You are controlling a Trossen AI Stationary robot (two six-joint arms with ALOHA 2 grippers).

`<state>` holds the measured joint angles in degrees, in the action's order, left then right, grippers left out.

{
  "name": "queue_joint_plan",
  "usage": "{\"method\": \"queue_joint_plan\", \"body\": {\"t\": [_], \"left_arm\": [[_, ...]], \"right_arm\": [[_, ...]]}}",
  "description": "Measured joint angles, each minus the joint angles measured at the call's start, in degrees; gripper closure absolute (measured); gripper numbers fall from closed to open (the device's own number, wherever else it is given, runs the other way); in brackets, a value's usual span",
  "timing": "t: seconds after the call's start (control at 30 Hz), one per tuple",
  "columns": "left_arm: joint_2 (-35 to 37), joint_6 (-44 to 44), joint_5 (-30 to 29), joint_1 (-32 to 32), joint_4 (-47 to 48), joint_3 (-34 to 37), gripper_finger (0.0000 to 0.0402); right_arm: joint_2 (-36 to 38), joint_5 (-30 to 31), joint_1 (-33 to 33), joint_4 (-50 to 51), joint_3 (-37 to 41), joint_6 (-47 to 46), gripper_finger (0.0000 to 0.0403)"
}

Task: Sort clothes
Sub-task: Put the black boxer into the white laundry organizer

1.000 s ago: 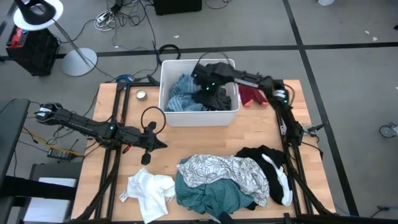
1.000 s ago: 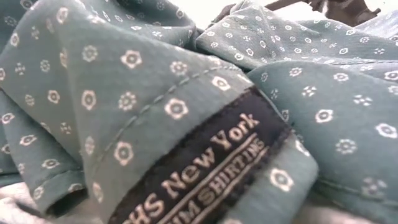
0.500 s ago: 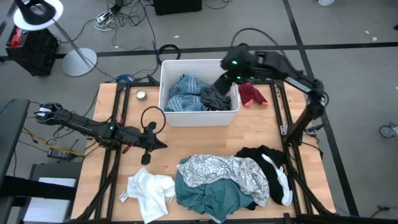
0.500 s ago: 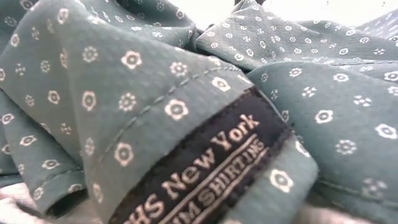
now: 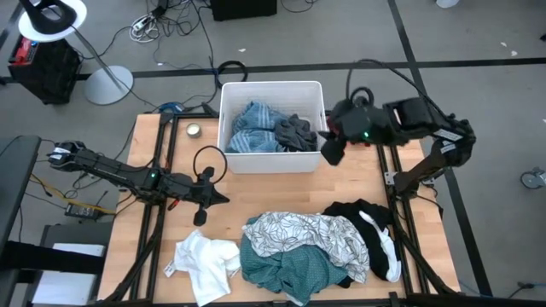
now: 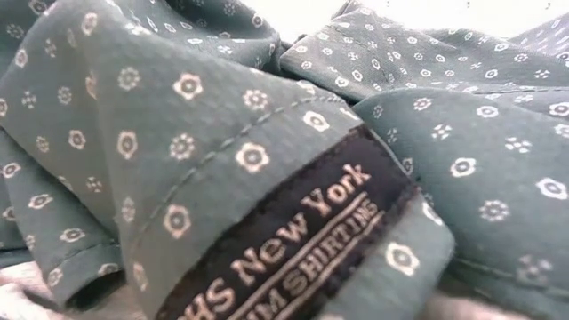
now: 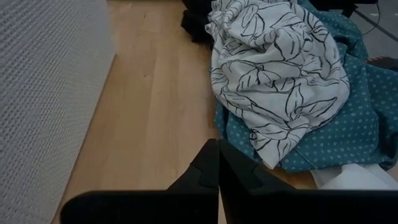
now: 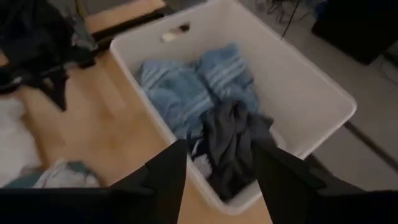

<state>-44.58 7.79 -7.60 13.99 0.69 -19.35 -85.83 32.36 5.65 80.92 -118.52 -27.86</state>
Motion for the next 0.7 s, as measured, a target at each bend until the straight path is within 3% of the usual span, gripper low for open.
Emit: {"method": "queue_joint_plan", "body": {"t": [0.2,0.4,0.57,0.7], "left_arm": [[0.0,0.2,0.0,0.0,0.0,0.0,0.0398],[0.0,0.4,0.0,0.0,0.0,0.0,0.0398],[0.0,0.4,0.0,0.0,0.1,0.0,0.0398],[0.0,0.6,0.0,0.0,0.2,0.0,0.0398]], "right_arm": [[0.1,2.4,5.0,8.9,0.0,-9.1,0.0217],[0.4,5.4,9.9,9.0,3.5,-13.1,0.0217],[2.5,13.1,15.5,8.6,10.4,-18.3,0.0218],[6.9,15.2,19.9,8.9,19.4,-27.1,0.022]]}}
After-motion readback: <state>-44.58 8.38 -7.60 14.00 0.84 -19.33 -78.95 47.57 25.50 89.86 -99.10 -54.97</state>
